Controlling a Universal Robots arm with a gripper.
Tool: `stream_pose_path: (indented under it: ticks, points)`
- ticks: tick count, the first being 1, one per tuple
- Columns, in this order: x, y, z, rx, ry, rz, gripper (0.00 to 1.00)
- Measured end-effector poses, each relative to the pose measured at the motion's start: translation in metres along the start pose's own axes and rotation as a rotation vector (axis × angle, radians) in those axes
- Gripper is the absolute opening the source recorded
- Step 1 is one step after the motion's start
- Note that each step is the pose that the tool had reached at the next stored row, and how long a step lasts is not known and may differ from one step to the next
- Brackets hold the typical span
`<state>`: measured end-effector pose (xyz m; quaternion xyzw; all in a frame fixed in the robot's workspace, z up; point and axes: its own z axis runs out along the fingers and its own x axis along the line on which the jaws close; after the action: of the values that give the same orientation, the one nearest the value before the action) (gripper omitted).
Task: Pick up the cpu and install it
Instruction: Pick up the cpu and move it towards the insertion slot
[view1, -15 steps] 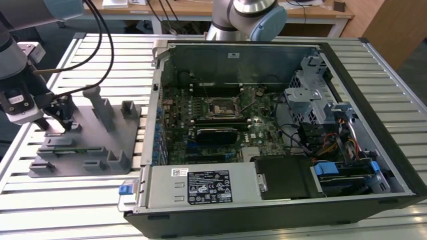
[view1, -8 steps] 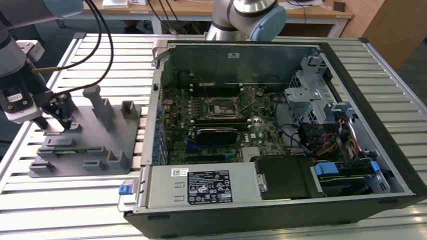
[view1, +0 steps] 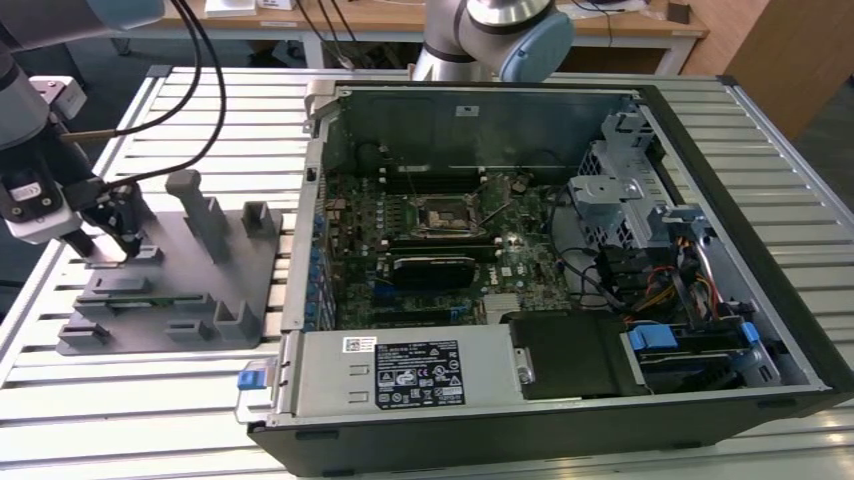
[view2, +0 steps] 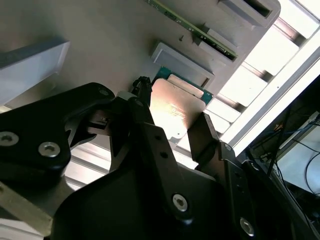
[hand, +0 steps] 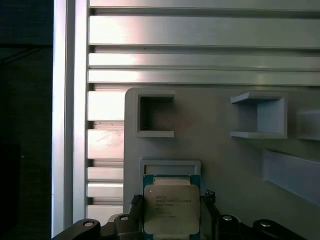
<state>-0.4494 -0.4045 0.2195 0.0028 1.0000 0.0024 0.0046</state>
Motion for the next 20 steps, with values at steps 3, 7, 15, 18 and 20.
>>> stream_pose_path:
  ticks: [3,7,15,18,20]
  points:
    - [0.0,0.0,-0.0016,0.0,0.0,0.0,0.54]
    - [0.0,0.0,-0.0042,-0.0001,0.0,0.0,0.54]
    - [-0.0001,0.0001,-0.0087,0.0,0.0,0.0,0.54]
    - [-0.0001,0.0002,-0.0107,-0.0001,-0.0001,0.0,0.54]
    - [-0.0001,0.0002,-0.0123,-0.0001,-0.0001,0.0,0.54]
